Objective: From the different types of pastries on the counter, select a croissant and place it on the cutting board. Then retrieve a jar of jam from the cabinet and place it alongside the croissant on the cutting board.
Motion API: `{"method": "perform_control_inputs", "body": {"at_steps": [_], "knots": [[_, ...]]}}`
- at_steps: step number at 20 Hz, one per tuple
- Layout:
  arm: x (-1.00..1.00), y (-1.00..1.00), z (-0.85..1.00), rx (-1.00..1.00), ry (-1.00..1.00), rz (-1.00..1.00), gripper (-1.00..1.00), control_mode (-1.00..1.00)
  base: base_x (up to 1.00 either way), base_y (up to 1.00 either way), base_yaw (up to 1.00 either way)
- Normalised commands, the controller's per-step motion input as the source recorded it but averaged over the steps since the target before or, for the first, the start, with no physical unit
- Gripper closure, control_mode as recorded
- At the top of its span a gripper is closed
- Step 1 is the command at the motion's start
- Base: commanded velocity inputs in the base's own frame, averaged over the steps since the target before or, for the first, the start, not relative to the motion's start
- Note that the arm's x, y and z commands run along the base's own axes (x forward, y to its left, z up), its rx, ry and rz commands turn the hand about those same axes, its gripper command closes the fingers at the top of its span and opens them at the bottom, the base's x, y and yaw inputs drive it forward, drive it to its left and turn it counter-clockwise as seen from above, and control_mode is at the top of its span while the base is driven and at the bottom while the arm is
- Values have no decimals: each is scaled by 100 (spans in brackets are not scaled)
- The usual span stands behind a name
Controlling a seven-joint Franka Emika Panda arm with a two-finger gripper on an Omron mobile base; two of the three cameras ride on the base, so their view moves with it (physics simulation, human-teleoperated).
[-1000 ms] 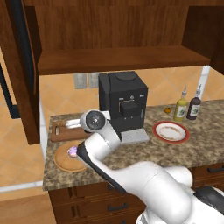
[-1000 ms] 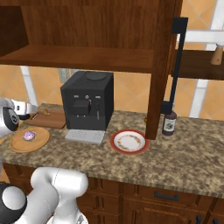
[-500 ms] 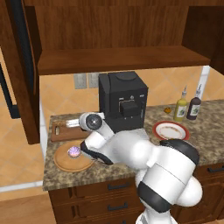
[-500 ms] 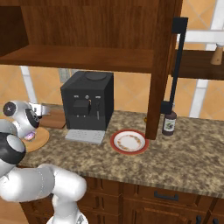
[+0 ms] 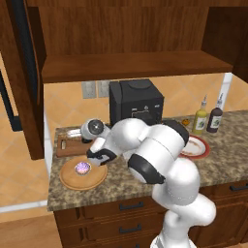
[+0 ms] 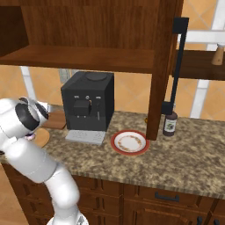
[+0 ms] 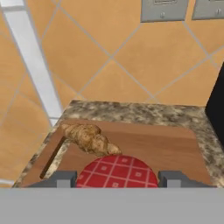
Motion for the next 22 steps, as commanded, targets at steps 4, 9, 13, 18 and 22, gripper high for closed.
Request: {"method": "perform_control_inputs", "body": {"at_steps": [4, 9, 13, 18, 22], "knots": [[14, 7, -10, 0, 1, 0, 100, -100, 0, 0, 0], [0, 0, -16, 0, 0, 0, 100, -100, 0, 0, 0], [20, 0, -4, 0, 0, -1, 100, -100, 0, 0, 0], [40, 0, -8, 0, 0, -1, 100, -100, 0, 0, 0], [30, 0, -36, 0, 0, -1, 100, -100, 0, 0, 0]]}}
